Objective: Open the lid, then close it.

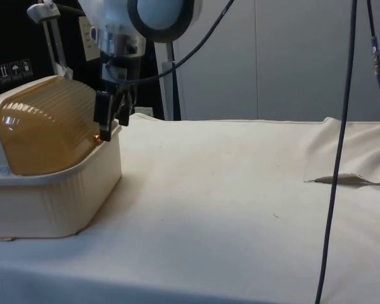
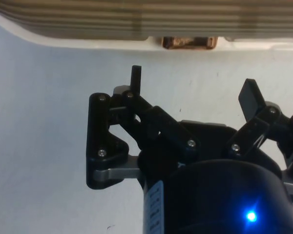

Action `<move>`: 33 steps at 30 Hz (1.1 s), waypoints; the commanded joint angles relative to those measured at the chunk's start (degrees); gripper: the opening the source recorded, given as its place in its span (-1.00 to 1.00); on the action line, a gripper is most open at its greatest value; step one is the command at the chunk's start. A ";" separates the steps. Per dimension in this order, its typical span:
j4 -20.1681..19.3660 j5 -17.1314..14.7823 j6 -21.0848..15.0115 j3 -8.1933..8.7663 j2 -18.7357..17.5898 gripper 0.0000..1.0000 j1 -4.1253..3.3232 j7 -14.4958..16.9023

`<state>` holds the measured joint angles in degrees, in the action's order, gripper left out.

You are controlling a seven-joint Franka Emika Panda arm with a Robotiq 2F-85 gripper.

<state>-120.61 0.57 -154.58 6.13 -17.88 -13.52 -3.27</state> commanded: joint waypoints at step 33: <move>1.43 -1.20 -1.78 0.40 -2.58 0.00 1.09 4.47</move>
<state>-119.12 0.34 -155.62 7.28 -20.40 -12.95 0.29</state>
